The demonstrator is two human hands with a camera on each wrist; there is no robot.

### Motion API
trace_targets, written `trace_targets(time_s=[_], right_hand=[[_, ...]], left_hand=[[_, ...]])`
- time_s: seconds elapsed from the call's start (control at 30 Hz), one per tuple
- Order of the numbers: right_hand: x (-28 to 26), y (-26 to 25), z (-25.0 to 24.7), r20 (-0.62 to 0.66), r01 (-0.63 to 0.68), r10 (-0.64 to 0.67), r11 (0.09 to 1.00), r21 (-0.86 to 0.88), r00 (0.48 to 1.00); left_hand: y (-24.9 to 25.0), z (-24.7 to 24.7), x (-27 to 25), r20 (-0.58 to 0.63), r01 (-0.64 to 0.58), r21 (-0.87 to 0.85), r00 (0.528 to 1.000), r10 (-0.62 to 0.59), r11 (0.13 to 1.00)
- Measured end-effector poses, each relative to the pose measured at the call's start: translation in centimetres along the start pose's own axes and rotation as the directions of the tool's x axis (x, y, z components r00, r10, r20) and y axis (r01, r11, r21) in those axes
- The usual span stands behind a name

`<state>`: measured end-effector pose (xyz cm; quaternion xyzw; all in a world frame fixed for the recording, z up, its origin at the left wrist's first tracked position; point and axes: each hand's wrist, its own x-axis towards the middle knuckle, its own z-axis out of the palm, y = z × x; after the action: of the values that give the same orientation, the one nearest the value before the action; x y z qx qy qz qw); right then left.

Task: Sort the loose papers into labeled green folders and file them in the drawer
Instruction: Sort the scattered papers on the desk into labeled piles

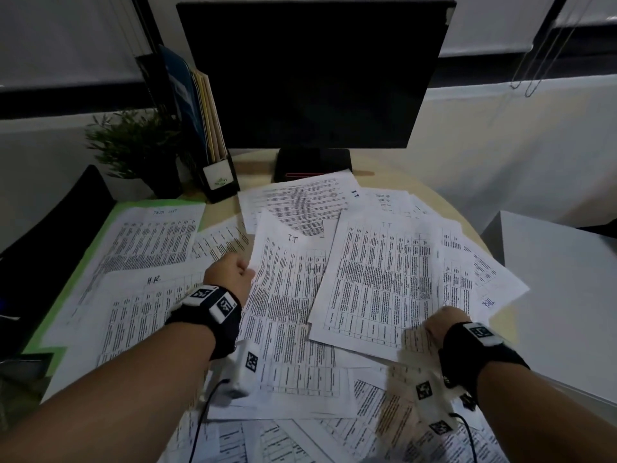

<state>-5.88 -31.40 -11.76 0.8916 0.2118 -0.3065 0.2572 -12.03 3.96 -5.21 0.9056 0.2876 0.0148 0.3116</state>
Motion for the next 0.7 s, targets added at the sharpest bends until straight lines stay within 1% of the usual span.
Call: trace_targets(time_s=[0.07,0.1,0.17,0.2,0.27,0.33,0.37,0.43,0.53,0.57,0.6,0.63,0.7], right_hand=[[-0.1,0.0,-0.1,0.0,0.022,-0.022,1.0,-0.011,1.0],[-0.1,0.0,-0.2,0.006,0.012,-0.012,1.0,-0.008,1.0],[0.0,0.0,-0.2,0.002,0.002,-0.002,1.0,0.022,1.0],[-0.1,0.0,-0.3,0.001,0.0,0.0,1.0,0.031,1.0],[-0.1,0.0,-0.3,0.012,-0.011,0.011,0.999,0.04,1.0],[-0.3,0.0,-0.3,-0.006,-0.014,0.014,0.998,0.053,1.0],[-0.3,0.0,-0.4,0.0,-0.009,0.009,0.999,0.05,1.0],[-0.6,-0.2,-0.4,-0.021,-0.017,0.018,0.999,0.034,1.0],[-0.4,-0.3,-0.5,0.0,-0.014,0.014,1.0,0.022,1.0],[-0.7,-0.4,-0.6,-0.013,-0.017,0.018,0.999,0.038,1.0],[-0.9,-0.3,-0.4,-0.053,-0.04,0.046,0.992,0.118,0.998],[-1.1,-0.3,-0.4,-0.052,-0.081,0.094,0.973,0.215,0.994],[-1.1,-0.2,-0.3,-0.069,-0.094,0.122,0.945,0.314,0.99]], left_hand=[[0.1,-0.3,0.2,0.043,0.022,0.057,0.999,-0.024,0.998],[0.1,-0.5,0.3,0.078,0.027,0.08,0.996,-0.033,0.996],[0.4,-0.7,0.4,0.133,-0.003,0.126,0.991,-0.014,0.992],[0.6,-0.8,0.4,0.13,-0.026,0.138,0.992,0.008,0.99],[1.3,-1.2,0.2,0.065,-0.05,0.101,0.997,0.044,0.994],[2.5,-1.8,-0.1,-0.04,-0.071,0.053,0.997,0.073,0.996],[3.2,-2.2,-0.2,-0.081,-0.1,0.064,0.991,0.105,0.993],[5.0,-3.2,-0.7,-0.135,-0.19,0.09,0.97,0.201,0.978],[7.7,-4.6,-1.3,-0.235,-0.32,0.071,0.915,0.328,0.945],[8.4,-5.1,-1.4,-0.276,-0.354,0.032,0.896,0.349,0.935],[9.0,-5.5,-1.5,-0.313,-0.386,-0.024,0.879,0.36,0.922],[9.6,-5.9,-1.5,-0.337,-0.416,-0.098,0.869,0.363,0.904],[10.6,-6.4,-1.6,-0.355,-0.451,-0.293,0.87,0.342,0.843]])
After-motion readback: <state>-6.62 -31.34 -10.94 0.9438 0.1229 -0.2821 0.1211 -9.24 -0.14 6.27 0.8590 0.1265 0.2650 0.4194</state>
